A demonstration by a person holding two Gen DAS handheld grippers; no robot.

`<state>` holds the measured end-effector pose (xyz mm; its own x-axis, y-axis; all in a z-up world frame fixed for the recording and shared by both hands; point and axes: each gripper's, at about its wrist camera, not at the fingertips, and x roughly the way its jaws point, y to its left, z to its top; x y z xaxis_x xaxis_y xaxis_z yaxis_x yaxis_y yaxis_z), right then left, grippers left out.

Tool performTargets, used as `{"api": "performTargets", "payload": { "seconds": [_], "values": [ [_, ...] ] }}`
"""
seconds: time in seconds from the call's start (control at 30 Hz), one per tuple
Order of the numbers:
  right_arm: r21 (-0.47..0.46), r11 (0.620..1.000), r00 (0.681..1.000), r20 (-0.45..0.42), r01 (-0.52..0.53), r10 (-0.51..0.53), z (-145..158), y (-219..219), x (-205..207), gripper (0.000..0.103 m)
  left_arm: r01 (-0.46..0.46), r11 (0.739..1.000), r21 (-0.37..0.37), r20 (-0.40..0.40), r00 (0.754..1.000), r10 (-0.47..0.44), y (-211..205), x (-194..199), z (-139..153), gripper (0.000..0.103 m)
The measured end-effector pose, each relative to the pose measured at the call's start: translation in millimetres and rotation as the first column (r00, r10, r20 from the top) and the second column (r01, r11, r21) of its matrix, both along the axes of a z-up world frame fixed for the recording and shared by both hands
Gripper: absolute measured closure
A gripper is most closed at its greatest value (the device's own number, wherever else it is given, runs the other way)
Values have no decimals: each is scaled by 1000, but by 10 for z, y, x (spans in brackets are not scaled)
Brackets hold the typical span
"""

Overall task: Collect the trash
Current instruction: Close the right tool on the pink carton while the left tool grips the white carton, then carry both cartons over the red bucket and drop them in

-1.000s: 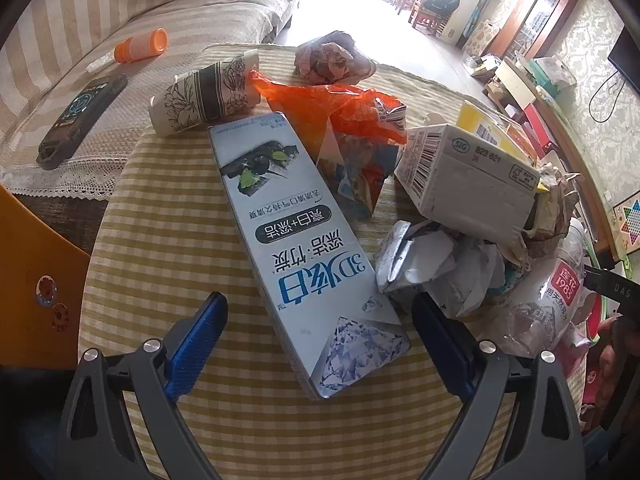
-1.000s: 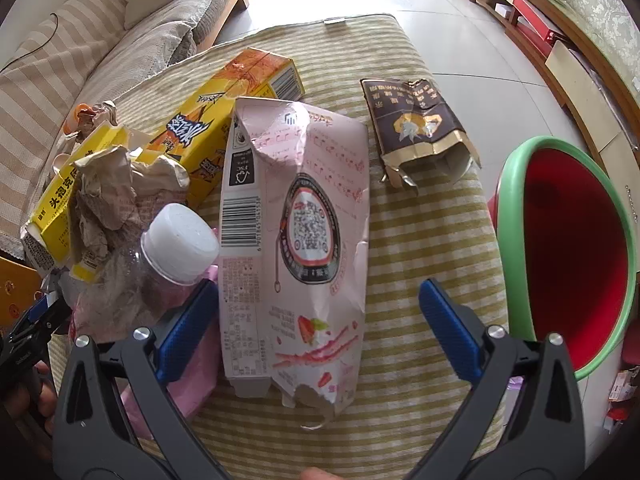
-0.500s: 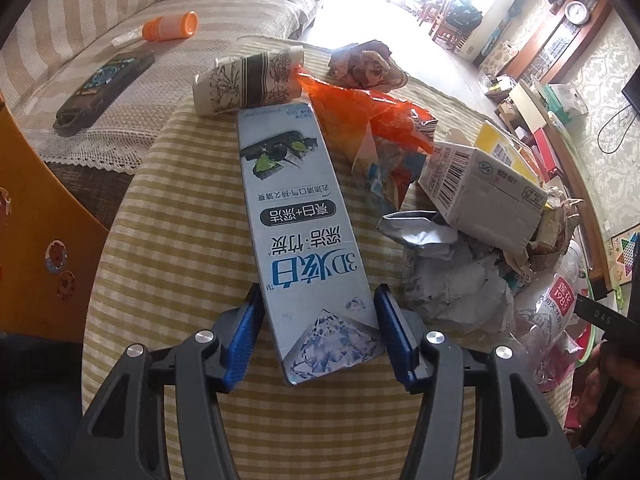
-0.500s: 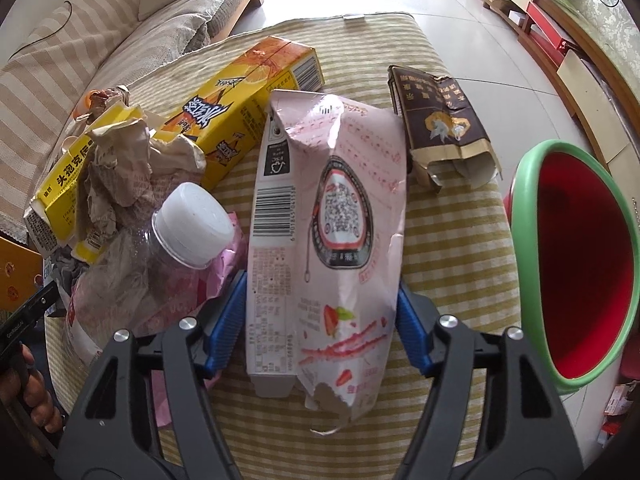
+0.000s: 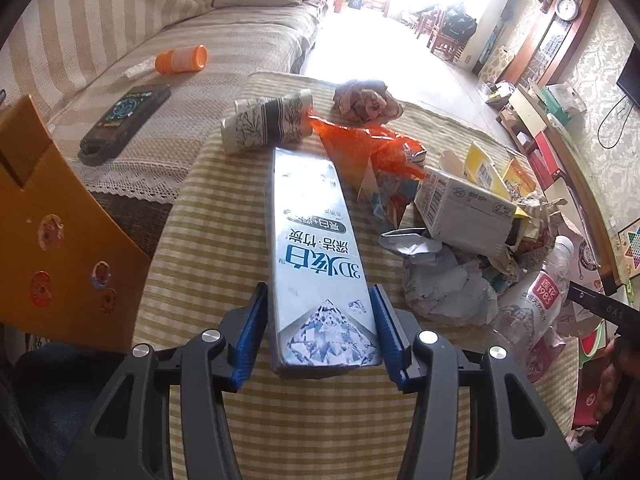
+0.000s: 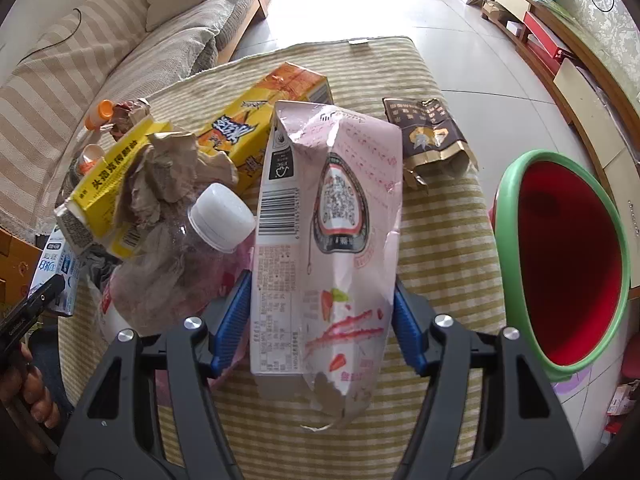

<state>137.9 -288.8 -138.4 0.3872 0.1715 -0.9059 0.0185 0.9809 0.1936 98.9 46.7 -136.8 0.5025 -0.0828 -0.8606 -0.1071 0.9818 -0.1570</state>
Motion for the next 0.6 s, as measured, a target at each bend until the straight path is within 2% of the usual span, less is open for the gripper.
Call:
{"api": "performTargets", "payload": {
  "seconds": [0.23,0.6],
  "values": [
    [22,999,997,72,-25,23,356,49,-203,40,7,999,36,61,998,-10,25,-204,295,58],
    [62,996,988,146,-59,50,684,70,-357,40,19,999,44,157,987,-26,23,-393,742,60]
  ]
}}
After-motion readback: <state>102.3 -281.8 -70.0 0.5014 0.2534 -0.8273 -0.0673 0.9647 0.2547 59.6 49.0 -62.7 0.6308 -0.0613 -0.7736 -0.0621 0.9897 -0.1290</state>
